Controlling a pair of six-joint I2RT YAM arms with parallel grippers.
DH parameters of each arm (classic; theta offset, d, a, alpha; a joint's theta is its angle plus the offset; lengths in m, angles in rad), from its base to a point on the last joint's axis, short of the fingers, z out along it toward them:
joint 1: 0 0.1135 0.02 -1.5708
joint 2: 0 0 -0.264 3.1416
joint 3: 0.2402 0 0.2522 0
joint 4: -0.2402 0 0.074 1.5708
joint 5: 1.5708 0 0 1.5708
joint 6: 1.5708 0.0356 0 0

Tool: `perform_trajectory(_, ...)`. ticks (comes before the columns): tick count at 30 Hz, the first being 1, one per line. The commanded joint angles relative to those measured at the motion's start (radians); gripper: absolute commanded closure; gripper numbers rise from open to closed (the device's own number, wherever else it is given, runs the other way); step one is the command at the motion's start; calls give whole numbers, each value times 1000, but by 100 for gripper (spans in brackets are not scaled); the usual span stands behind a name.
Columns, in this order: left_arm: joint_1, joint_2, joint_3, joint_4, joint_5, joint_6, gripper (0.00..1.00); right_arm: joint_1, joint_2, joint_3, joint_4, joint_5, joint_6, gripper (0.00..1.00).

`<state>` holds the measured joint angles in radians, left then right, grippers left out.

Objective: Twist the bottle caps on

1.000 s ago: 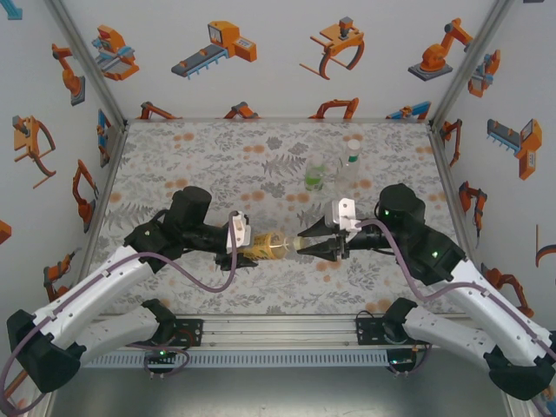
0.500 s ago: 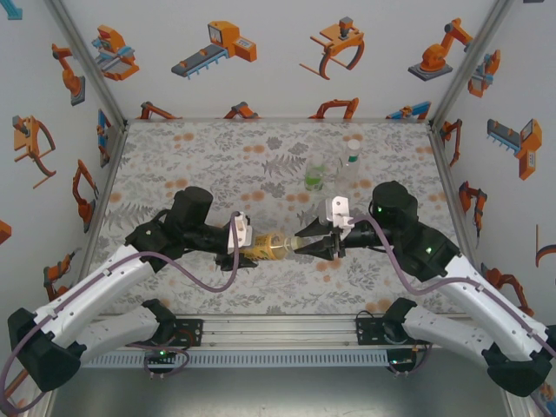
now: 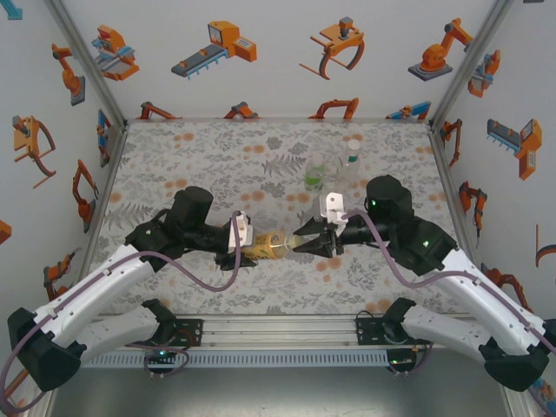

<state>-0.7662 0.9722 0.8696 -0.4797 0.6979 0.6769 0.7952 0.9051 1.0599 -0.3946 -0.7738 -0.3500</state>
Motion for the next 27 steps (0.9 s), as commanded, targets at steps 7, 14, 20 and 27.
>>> perform_trajectory(7, -11, 7, 41, -3, 17, 2, 100, 18, 24, 57, -58, 2, -62, 100)
perform_trajectory(14, -11, 13, 55, -6, 18, -29, 100, 33, 33, 67, -90, 35, -99, 100)
perform_trajectory(20, -9, 13, 55, 0, 24, -38, 100, 44, 12, 58, -87, 53, -115, 100)
perform_trajectory(27, -6, 25, 63, 7, 37, -67, 100, 50, -14, 41, -78, 54, -124, 100)
